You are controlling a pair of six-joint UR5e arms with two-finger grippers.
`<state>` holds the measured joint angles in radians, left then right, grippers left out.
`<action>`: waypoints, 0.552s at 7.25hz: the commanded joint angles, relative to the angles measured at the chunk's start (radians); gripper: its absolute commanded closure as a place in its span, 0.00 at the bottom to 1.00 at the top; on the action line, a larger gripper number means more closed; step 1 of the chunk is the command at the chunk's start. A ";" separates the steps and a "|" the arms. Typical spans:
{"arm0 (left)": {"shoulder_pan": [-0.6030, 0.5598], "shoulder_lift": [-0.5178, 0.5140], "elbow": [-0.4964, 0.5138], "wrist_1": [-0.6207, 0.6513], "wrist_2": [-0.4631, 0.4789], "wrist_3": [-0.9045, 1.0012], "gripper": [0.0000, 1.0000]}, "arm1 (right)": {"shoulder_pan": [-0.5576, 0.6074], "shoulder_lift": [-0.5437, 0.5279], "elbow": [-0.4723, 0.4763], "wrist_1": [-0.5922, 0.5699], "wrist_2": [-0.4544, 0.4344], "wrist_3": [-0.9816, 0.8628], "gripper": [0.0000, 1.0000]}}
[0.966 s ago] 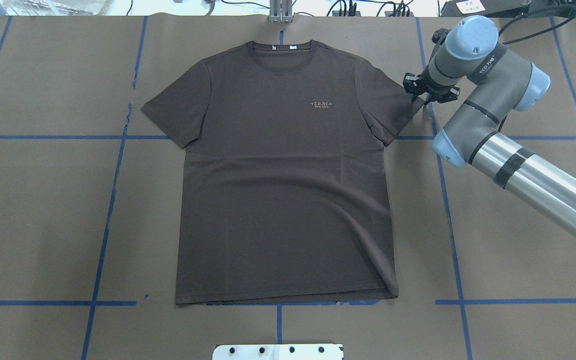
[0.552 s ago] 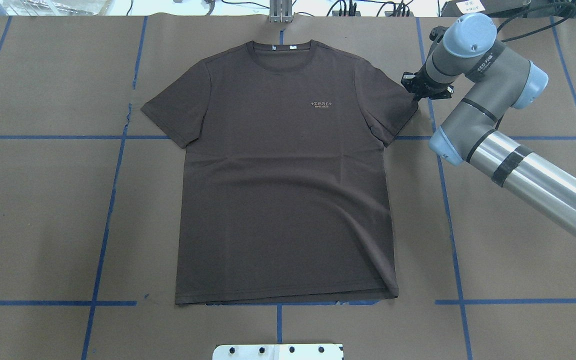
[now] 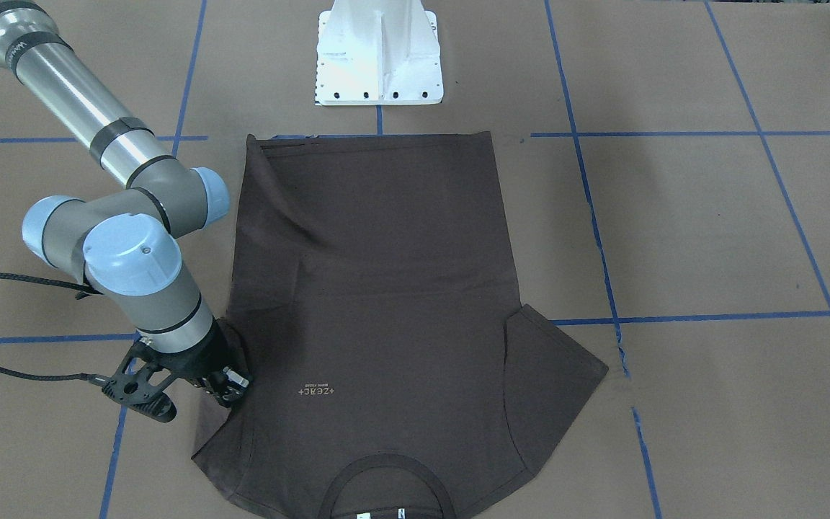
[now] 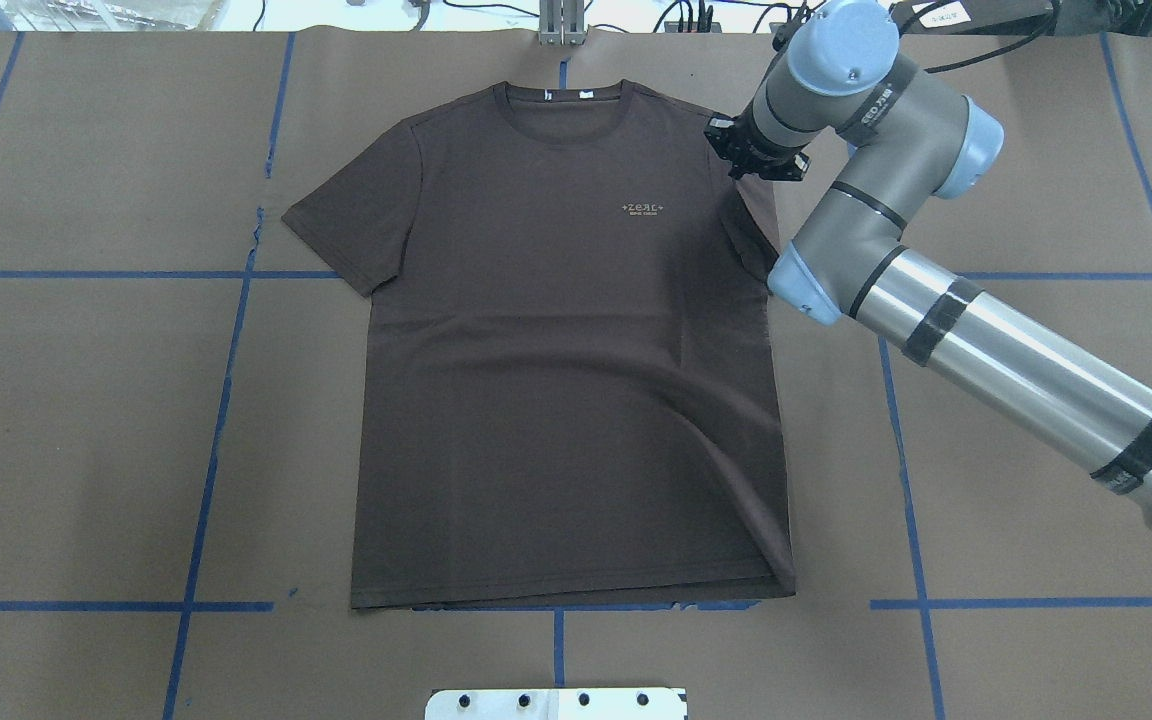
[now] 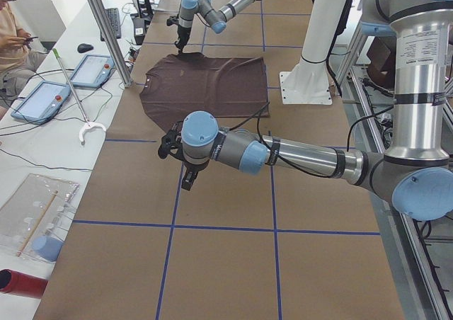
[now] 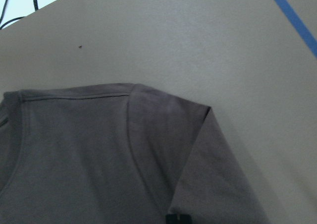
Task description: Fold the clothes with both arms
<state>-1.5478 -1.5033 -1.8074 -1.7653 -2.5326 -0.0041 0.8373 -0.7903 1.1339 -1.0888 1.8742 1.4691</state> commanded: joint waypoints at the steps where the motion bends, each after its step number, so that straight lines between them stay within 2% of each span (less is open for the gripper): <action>1: 0.000 0.000 -0.006 0.001 -0.002 -0.007 0.00 | -0.053 0.081 -0.077 0.004 -0.097 0.046 1.00; 2: 0.000 -0.001 -0.006 0.001 -0.003 -0.008 0.00 | -0.070 0.083 -0.089 0.006 -0.140 0.043 0.53; 3: 0.006 -0.014 0.005 -0.002 -0.003 -0.051 0.00 | -0.070 0.092 -0.089 0.007 -0.145 0.037 0.01; 4: 0.059 -0.073 0.016 -0.066 -0.002 -0.135 0.00 | -0.069 0.092 -0.076 0.006 -0.142 0.030 0.00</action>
<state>-1.5315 -1.5262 -1.8037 -1.7809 -2.5351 -0.0589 0.7709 -0.7033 1.0518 -1.0829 1.7399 1.5067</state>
